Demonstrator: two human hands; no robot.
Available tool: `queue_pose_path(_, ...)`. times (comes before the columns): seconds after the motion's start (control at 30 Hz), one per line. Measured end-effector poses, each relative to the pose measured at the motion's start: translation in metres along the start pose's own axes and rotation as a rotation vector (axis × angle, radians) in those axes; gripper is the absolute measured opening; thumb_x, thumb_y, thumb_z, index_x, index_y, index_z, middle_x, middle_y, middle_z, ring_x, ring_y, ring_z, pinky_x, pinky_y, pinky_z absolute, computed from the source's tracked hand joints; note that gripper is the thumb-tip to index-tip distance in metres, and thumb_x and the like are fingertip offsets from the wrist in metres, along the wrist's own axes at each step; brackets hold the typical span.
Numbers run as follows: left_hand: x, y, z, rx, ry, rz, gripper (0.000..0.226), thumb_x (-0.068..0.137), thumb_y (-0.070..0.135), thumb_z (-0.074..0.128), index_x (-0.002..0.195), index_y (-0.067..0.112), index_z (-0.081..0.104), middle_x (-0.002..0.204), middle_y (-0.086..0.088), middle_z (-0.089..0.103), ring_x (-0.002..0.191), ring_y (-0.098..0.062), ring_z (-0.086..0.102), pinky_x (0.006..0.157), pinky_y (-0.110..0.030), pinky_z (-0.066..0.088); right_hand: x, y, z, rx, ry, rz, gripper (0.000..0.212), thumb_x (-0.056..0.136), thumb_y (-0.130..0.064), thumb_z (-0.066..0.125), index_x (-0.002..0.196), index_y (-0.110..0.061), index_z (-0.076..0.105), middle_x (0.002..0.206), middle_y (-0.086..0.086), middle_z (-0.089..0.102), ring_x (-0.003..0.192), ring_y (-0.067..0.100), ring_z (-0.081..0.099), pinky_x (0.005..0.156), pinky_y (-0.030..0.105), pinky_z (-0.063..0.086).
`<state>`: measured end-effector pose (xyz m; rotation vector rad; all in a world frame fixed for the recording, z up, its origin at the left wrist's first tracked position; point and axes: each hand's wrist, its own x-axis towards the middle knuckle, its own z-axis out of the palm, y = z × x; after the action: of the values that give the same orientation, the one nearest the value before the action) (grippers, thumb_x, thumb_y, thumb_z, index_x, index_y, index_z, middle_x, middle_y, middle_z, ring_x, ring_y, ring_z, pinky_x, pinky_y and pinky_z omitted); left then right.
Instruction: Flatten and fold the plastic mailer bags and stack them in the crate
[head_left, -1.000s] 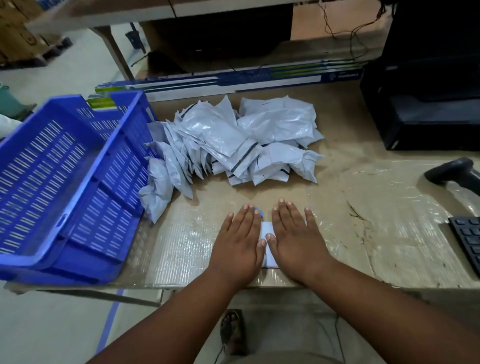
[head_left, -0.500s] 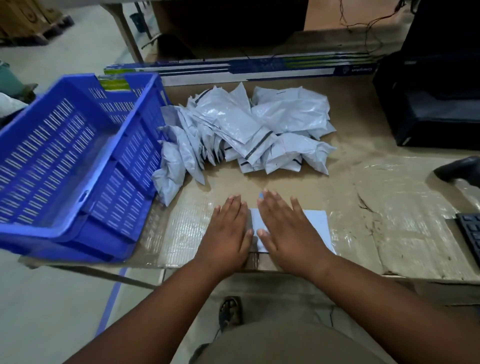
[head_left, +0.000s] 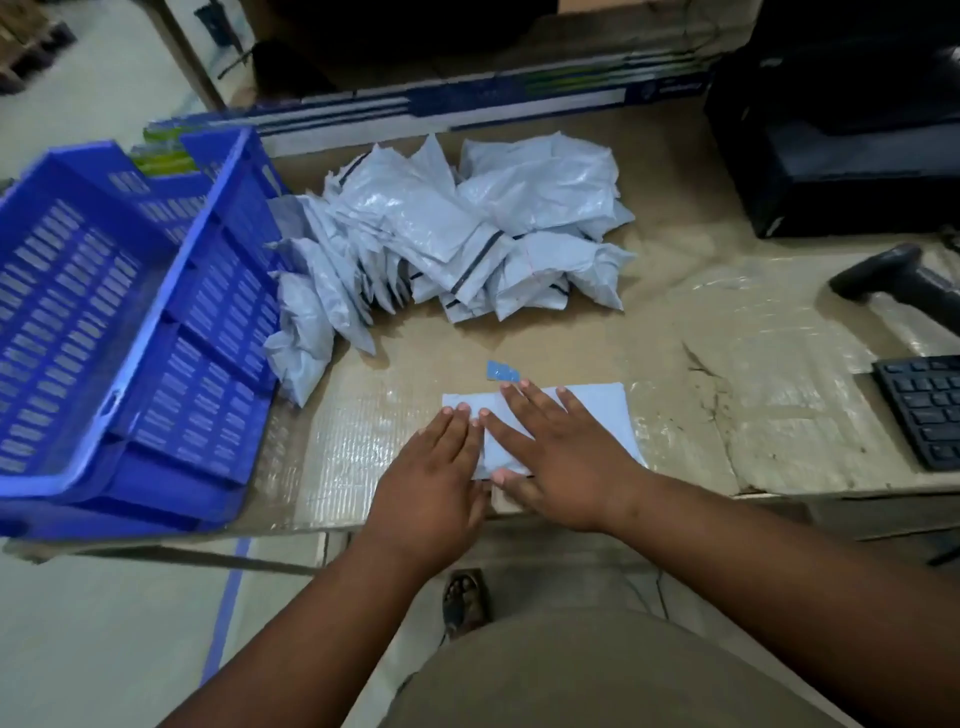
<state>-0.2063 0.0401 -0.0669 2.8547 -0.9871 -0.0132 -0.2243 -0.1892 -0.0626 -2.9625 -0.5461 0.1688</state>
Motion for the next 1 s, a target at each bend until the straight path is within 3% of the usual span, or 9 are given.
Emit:
queue_pose_path(0.1, 0.010, 0.013, -0.014, 0.087, -0.035, -0.039, 0.071, 0.097, 0.051, 0.049, 0.152, 0.006, 0.052, 0.161, -0.016, 0.046, 0.150, -0.034, 0.041, 0.118, -0.054, 0.040, -0.023, 0.009, -0.010, 0.012, 0.112, 0.033, 0.074, 0.105, -0.068, 0.027, 0.169, -0.033, 0.013, 0.177, 0.007, 0.001, 0.164, 0.029, 0.001, 0.130, 0.056, 0.006)
queue_pose_path(0.2, 0.019, 0.026, -0.022, 0.120, 0.005, -0.017, 0.067, 0.091, 0.053, 0.052, 0.140, 0.007, 0.057, 0.153, -0.020, 0.051, 0.142, -0.040, 0.045, 0.116, -0.055, 0.038, -0.047, 0.024, 0.002, 0.023, 0.124, 0.048, 0.079, 0.104, -0.069, 0.031, 0.168, -0.024, 0.021, 0.177, 0.008, 0.009, 0.163, 0.029, 0.009, 0.128, 0.059, 0.017)
queue_pose_path(0.3, 0.026, 0.042, -0.015, 0.049, 0.002, 0.062, 0.077, 0.092, 0.053, 0.051, 0.153, 0.005, 0.046, 0.166, -0.022, 0.035, 0.156, -0.040, 0.030, 0.125, -0.058, 0.029, -0.053, 0.033, 0.016, 0.040, 0.090, 0.057, 0.082, 0.102, -0.067, 0.037, 0.168, -0.021, 0.021, 0.177, 0.007, 0.009, 0.163, 0.029, 0.006, 0.128, 0.057, 0.018)
queue_pose_path(0.4, 0.030, 0.054, 0.006, 0.008, -0.055, 0.106, 0.088, 0.095, 0.051, 0.046, 0.168, 0.008, 0.021, 0.177, -0.014, 0.011, 0.164, -0.029, 0.006, 0.130, -0.058, 0.016, -0.046, 0.046, 0.008, 0.083, -0.052, 0.000, 0.086, 0.098, -0.062, 0.032, 0.170, -0.025, 0.003, 0.177, 0.004, -0.009, 0.163, 0.024, -0.011, 0.131, 0.050, 0.003)
queue_pose_path(0.5, 0.030, 0.056, 0.020, -0.006, -0.051, 0.087, 0.090, 0.093, 0.050, 0.043, 0.170, 0.011, 0.014, 0.178, -0.012, 0.004, 0.165, -0.028, 0.000, 0.131, -0.058, 0.011, -0.047, 0.067, -0.007, 0.115, -0.155, -0.121, 0.089, 0.094, -0.044, 0.038, 0.169, -0.023, -0.007, 0.175, 0.005, -0.016, 0.161, 0.020, -0.017, 0.130, 0.038, -0.007)
queue_pose_path(0.6, 0.032, 0.056, 0.019, 0.027, -0.107, 0.076, 0.091, 0.093, 0.054, 0.036, 0.170, 0.013, 0.009, 0.178, -0.011, -0.001, 0.165, -0.028, -0.004, 0.131, -0.057, 0.007, -0.046, 0.085, -0.022, 0.217, -0.235, -0.195, 0.081, 0.102, -0.031, 0.048, 0.169, -0.019, 0.005, 0.175, 0.004, -0.010, 0.161, 0.015, -0.012, 0.128, 0.029, -0.009)
queue_pose_path(0.7, 0.035, 0.057, 0.010, 0.021, -0.177, 0.057, 0.090, 0.094, 0.058, 0.020, 0.170, 0.016, 0.001, 0.178, -0.007, -0.009, 0.164, -0.024, -0.013, 0.132, -0.053, 0.002, -0.041, 0.080, -0.028, 0.246, -0.147, -0.121, 0.068, 0.110, -0.041, 0.044, 0.168, -0.019, 0.019, 0.177, 0.006, 0.006, 0.163, 0.018, 0.004, 0.133, 0.040, 0.005)
queue_pose_path(0.83, 0.049, 0.057, 0.003, -0.136, -0.025, 0.023, 0.071, 0.101, 0.036, 0.028, 0.168, 0.010, 0.025, 0.175, -0.011, 0.020, 0.163, -0.026, 0.013, 0.132, -0.046, 0.013, -0.024, 0.037, -0.029, 0.133, 0.153, -0.025, 0.059, 0.107, -0.029, 0.042, 0.162, -0.010, 0.034, 0.170, 0.015, 0.028, 0.158, 0.032, 0.024, 0.130, 0.049, 0.015)
queue_pose_path(1.0, 0.049, 0.042, 0.015, -0.086, 0.035, -0.042, 0.063, 0.108, 0.036, 0.030, 0.166, 0.010, 0.031, 0.173, -0.008, 0.028, 0.162, -0.023, 0.019, 0.131, -0.048, 0.018, -0.002, 0.017, -0.001, 0.121, 0.075, 0.042, 0.064, 0.111, -0.039, 0.028, 0.166, -0.007, 0.019, 0.174, 0.014, 0.020, 0.161, 0.028, 0.014, 0.131, 0.046, 0.013)
